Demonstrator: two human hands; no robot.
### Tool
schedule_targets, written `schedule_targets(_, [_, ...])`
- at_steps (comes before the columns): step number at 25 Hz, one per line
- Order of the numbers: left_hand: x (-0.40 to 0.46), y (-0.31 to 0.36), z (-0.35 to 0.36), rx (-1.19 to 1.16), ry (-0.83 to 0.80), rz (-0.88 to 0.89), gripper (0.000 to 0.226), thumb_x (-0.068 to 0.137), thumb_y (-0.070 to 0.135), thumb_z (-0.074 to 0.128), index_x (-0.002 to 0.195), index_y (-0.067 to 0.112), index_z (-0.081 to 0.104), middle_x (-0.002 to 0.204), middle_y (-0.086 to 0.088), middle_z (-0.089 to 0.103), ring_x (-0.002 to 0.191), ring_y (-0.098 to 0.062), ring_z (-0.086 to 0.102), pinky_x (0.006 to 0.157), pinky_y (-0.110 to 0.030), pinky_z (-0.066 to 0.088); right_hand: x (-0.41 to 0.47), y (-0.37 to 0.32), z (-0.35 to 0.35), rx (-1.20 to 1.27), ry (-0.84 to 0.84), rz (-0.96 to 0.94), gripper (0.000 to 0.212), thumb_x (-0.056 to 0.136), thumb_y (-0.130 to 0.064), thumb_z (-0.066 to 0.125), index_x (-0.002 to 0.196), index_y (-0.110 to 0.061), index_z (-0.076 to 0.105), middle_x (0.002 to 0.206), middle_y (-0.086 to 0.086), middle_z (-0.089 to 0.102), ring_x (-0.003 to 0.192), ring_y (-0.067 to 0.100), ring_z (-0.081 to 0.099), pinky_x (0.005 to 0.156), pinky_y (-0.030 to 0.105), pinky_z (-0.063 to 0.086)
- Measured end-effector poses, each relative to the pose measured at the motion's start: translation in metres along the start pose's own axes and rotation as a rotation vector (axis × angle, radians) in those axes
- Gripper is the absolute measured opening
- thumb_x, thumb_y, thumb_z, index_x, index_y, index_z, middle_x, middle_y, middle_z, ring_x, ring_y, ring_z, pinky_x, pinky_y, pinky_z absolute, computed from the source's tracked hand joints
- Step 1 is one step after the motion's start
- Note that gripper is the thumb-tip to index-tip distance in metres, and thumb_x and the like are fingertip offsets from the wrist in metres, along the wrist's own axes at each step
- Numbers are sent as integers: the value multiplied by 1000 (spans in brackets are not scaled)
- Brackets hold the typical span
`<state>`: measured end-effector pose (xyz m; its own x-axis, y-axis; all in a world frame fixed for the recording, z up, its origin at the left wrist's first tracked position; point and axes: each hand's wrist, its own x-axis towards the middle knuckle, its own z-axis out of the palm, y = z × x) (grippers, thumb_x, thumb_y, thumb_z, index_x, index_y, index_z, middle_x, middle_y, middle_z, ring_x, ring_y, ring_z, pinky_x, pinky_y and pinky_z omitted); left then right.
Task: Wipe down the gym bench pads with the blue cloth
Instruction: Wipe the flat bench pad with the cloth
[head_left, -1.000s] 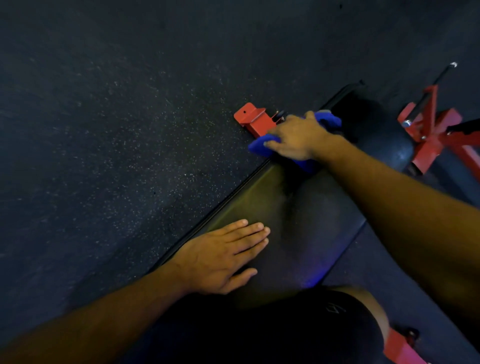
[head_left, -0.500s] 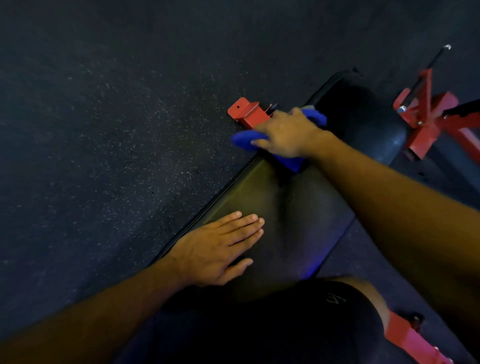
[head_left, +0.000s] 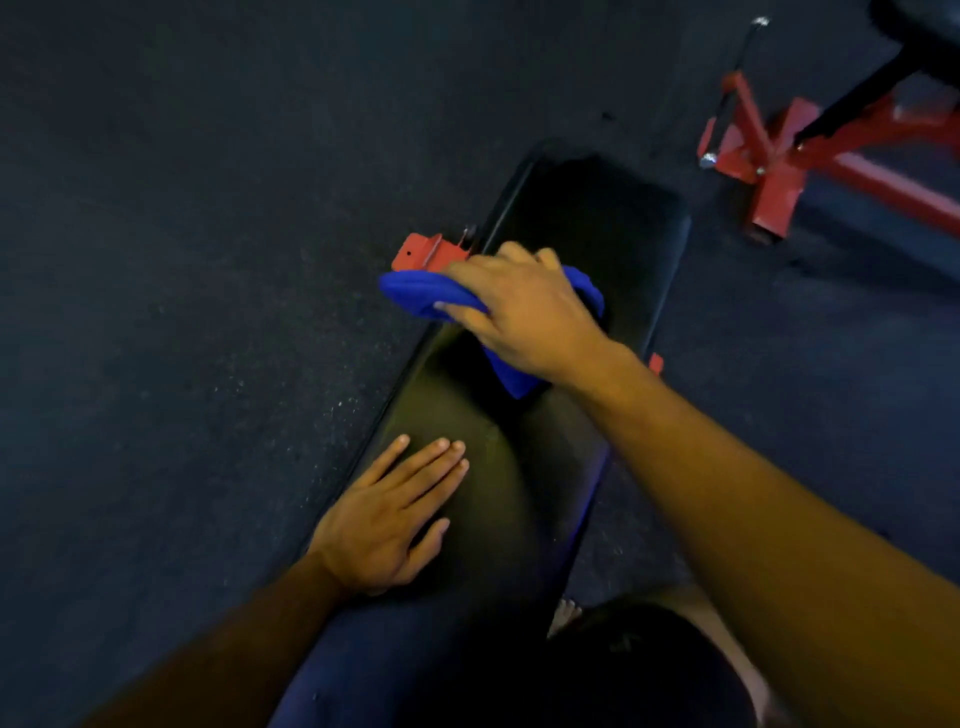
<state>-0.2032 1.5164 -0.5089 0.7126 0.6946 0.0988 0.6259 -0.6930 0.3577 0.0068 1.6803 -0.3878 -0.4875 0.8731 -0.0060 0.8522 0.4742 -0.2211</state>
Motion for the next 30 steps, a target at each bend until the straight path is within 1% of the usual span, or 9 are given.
schedule_targets(4, [-5,-2,4,25,49,19,60,101,42,42,151,10,47,161,-6,39,151,-20,34,125,-48,20,-76,48,7,168,296,432,39,94,-54,40,111,-27,61,107,-3,68,100,23,58,85,46,46])
schedule_targets(7, [-6,5,1,64,-1,-3,61,102,47,38,152,12,47,160,-5,41,150,-20,35,124,-48,22,-157,43,21,580,888,955,22,98,-41,48,100,-24,62,94,-5,65,89,8,58,86,42,49])
schedule_targets(9, [-5,8,-4,112,-34,-22,65,101,53,36,151,14,47,156,-5,45,146,-22,40,122,-48,25,-204,23,40,684,1043,1234,27,101,-39,46,108,-20,63,105,1,67,100,15,60,91,38,48])
schedule_targets(13, [27,8,-25,203,-145,2,78,98,69,23,151,16,47,145,-6,54,131,-24,51,113,-45,36,-236,-12,68,840,982,1412,46,104,-42,38,140,-17,51,141,7,55,130,26,49,111,36,37])
schedule_targets(16, [59,-1,-22,254,-203,44,82,98,72,16,160,20,29,165,-3,32,151,-22,28,125,-50,19,-228,-29,81,808,870,1321,47,106,-37,37,146,-15,43,145,9,50,132,25,46,104,29,35])
schedule_targets(18, [63,-7,-10,238,-237,51,81,98,73,13,163,24,14,171,2,13,158,-17,6,127,-52,8,-216,-43,96,770,632,1150,49,105,-36,38,150,-19,36,149,9,41,132,25,45,102,31,37])
schedule_targets(21, [63,-11,-3,237,-220,68,80,99,71,17,163,23,15,171,2,11,158,-16,4,127,-54,9,-208,-58,119,518,202,993,60,103,-42,38,156,-38,8,165,2,-2,144,27,24,110,44,36])
schedule_targets(23, [65,-12,-3,232,-209,71,79,100,68,21,163,21,19,171,1,14,158,-18,8,126,-55,13,-202,-48,121,488,192,1014,61,104,-38,38,155,-43,5,164,-2,-8,146,26,22,111,44,35])
schedule_targets(30, [65,-17,0,183,-147,113,75,102,63,24,161,17,28,169,-1,20,157,-19,13,124,-58,16,-110,89,85,515,390,1037,52,105,-26,42,155,-29,26,164,10,13,143,31,33,113,34,29])
